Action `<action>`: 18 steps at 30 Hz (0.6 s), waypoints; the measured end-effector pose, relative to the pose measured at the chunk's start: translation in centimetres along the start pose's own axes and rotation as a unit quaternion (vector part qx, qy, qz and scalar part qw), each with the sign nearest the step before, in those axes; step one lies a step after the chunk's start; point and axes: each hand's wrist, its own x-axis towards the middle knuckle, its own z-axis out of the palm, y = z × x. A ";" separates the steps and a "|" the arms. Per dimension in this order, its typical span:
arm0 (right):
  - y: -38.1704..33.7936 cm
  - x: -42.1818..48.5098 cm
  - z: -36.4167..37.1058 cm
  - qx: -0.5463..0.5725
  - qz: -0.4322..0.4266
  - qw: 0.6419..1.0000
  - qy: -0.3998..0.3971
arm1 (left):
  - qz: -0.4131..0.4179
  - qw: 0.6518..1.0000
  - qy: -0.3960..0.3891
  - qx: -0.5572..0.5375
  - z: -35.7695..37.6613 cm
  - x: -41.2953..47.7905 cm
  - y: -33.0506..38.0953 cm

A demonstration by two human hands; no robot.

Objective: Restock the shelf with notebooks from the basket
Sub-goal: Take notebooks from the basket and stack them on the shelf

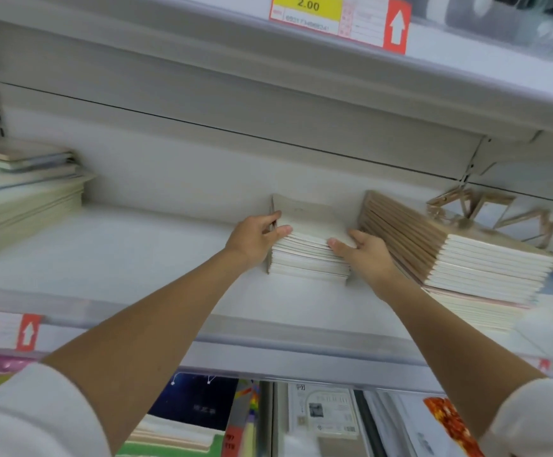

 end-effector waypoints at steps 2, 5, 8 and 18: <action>-0.2 0.2 -0.1 0.024 0.014 1.000 0.000 | -0.009 1.000 -0.025 -0.006 -0.1 0.1 -0.1; 0.0 0.6 -0.4 0.009 0.043 0.999 -0.027 | -0.010 0.999 -0.043 0.016 -0.1 -0.2 -0.3; -0.2 0.2 -0.4 -0.056 0.040 0.997 -0.044 | 0.000 0.999 -0.036 0.029 0.2 -0.5 -0.4; -4.2 -2.9 0.8 -0.365 -0.130 0.920 0.052 | -0.047 0.997 0.008 0.059 -0.9 -3.4 -1.0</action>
